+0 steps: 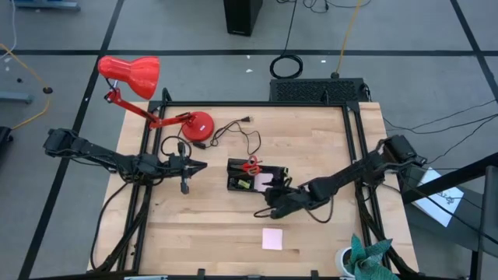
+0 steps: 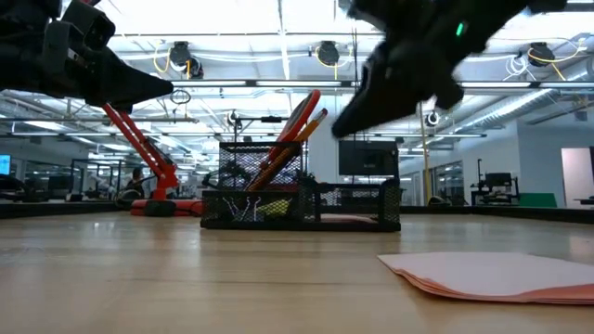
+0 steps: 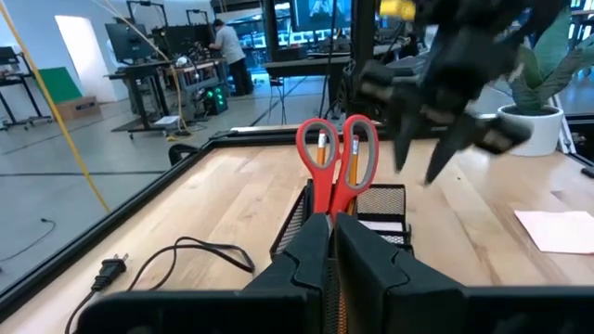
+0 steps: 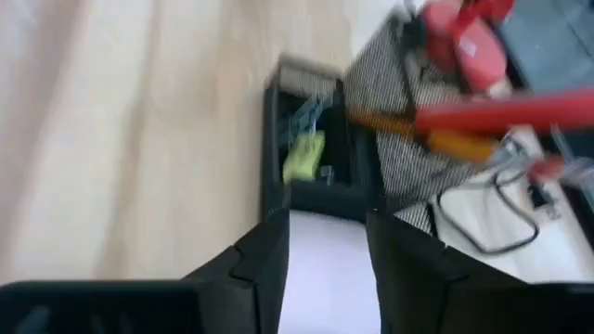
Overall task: Pick and place office supplies into organizer
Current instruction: Put the pink sticky notes into the desk organizer
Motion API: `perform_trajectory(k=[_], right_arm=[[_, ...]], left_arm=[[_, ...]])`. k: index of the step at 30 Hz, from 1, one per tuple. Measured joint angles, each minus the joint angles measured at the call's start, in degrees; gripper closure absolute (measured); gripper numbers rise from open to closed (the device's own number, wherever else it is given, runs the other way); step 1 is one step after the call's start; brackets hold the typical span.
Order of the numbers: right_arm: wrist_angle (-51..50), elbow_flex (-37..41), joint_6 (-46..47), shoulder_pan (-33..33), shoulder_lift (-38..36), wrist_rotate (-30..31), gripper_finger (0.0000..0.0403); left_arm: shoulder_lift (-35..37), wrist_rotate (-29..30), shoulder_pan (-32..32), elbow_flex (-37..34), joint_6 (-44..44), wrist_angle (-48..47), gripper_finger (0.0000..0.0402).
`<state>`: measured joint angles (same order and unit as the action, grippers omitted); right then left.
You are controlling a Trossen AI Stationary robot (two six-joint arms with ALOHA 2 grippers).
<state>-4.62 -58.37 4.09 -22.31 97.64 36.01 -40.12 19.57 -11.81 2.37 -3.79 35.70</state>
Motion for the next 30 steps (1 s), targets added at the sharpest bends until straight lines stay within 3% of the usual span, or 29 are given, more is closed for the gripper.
perform_trajectory(k=[9,12,19,24,30], right_arm=[[4.4,-0.1,-0.9,-9.6,-4.3,-4.7,0.0258],[7.4,-0.1,2.7,-12.8,-3.3,-7.7,0.0259],[7.1,-1.4,14.3,-20.3,3.2,-6.1,0.0261],[-1.3,-10.2,16.2,-21.8,10.1,-6.2,0.0278],[-23.2,-24.7,18.2,-21.7,16.4,-5.1,0.0299]], left_arm=[[0.0,0.0,0.0,0.0,0.1,-0.1,0.0371],[0.0,0.0,0.0,0.0,0.9,0.0,0.0371],[0.0,0.0,0.0,0.0,2.8,-0.1,0.0371],[0.0,0.0,0.0,0.0,4.2,-0.1,0.0371],[0.0,0.0,0.0,0.0,4.3,-0.9,0.0371]])
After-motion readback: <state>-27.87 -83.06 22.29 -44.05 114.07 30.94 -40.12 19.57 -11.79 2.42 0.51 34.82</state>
